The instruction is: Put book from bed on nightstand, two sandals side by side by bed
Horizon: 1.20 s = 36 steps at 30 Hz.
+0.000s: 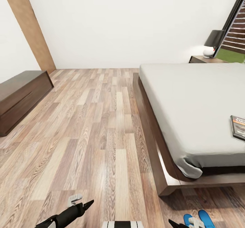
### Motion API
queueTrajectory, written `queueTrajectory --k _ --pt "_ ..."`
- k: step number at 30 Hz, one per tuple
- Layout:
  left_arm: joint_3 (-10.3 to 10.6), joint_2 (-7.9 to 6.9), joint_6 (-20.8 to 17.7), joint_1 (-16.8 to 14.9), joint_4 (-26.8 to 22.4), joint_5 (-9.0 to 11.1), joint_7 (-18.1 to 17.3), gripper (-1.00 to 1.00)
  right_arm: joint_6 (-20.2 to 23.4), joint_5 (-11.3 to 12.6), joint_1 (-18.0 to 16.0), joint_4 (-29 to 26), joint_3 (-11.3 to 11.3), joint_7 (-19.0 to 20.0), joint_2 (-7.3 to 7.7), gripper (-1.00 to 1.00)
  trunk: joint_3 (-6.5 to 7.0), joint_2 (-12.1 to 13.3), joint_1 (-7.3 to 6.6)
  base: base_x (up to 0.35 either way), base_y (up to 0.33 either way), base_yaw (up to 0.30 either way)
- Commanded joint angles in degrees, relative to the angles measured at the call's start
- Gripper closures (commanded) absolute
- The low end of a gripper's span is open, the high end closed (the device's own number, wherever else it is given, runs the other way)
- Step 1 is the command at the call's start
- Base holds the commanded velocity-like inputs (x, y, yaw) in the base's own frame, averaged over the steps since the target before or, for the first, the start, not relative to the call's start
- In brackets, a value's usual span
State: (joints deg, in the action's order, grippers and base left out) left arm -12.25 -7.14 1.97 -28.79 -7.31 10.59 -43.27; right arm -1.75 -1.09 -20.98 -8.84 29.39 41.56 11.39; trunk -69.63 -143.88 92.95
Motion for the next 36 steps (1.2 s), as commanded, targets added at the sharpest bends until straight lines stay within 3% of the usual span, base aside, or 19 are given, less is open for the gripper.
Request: queueTrajectory --k 1,15,36 --pt "-0.05 0.00 0.19 -0.04 0.09 -0.14 -0.19 -1.00 -0.18 -0.14 -0.03 0.07 0.18 0.19 0.02 -1.00 0.19 0.00 -0.03 0.000 0.000 0.000" --pt "-0.13 1.10 0.24 -0.04 1.06 -0.91 -0.21 -1.00 -0.19 -0.04 -0.03 0.33 0.15 0.11 -0.09 -1.00 3.29 0.19 -0.40 0.000 0.000 0.000" --pt "-0.14 1.16 0.23 -0.04 1.11 -0.92 -0.23 -1.00 -0.23 -0.22 -0.03 0.51 0.05 0.10 -0.16 -1.00 7.95 0.47 -0.94 0.000 0.000 -0.033"
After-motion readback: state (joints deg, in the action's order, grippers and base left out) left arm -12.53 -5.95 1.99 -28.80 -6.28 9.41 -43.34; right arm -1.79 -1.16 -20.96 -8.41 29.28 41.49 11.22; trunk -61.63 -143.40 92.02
